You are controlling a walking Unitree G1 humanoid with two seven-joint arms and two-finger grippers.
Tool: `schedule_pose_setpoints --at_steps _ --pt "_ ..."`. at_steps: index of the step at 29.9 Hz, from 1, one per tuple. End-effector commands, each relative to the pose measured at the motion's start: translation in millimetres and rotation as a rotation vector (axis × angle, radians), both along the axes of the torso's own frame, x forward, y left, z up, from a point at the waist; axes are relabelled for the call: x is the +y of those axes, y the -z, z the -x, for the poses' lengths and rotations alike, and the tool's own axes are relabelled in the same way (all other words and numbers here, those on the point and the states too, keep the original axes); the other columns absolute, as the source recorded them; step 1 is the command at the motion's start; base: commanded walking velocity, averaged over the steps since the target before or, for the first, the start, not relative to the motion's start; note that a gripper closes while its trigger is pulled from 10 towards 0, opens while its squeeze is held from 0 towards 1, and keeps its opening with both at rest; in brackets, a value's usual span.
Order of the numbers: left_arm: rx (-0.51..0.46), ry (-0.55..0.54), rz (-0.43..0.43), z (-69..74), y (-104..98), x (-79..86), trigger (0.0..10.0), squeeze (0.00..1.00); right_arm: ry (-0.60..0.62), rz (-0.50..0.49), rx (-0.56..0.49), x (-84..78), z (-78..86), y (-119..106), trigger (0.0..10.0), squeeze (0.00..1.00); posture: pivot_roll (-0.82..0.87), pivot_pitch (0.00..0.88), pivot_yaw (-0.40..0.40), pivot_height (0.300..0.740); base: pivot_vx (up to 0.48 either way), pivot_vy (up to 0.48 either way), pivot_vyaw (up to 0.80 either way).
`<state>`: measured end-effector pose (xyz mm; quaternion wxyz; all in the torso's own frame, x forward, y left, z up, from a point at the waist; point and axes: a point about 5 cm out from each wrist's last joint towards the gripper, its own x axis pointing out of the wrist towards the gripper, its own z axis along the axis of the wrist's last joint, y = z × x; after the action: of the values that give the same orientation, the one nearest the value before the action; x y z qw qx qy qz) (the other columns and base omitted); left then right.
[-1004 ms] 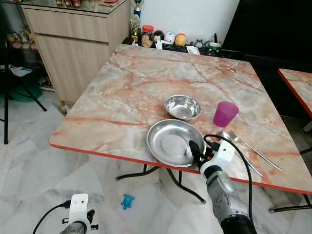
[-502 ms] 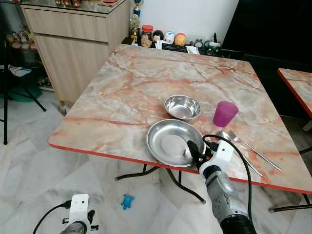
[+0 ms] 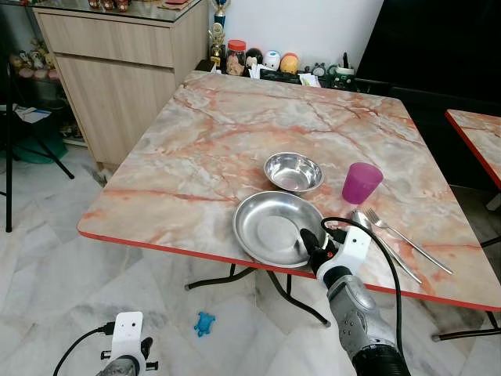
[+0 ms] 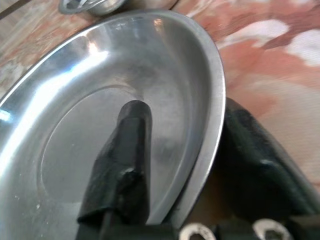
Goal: Setting the table
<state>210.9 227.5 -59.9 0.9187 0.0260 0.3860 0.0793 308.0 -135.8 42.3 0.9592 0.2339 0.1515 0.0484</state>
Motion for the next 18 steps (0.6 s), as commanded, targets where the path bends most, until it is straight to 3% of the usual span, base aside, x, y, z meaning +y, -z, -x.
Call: schedule_pose_setpoints --at_steps 1,13,18 --pt "0.028 0.015 0.001 5.0 3.9 -2.7 10.0 0.00 -0.034 0.001 -0.005 4.2 -0.9 -2.2 0.0 0.00 0.19 0.000 -0.115 0.740 0.000 0.000 0.00" --pt "0.031 0.018 0.005 5.1 4.2 -3.4 10.0 0.00 -0.074 -0.015 -0.013 9.9 0.5 -2.9 0.0 0.00 0.19 0.000 -0.115 0.740 0.000 0.000 0.00" --pt "0.033 0.020 0.001 5.4 4.4 -3.5 10.0 0.00 -0.069 -0.035 -0.092 12.4 -2.6 -14.0 0.0 0.00 0.19 0.000 -0.115 0.740 0.000 0.000 0.00"
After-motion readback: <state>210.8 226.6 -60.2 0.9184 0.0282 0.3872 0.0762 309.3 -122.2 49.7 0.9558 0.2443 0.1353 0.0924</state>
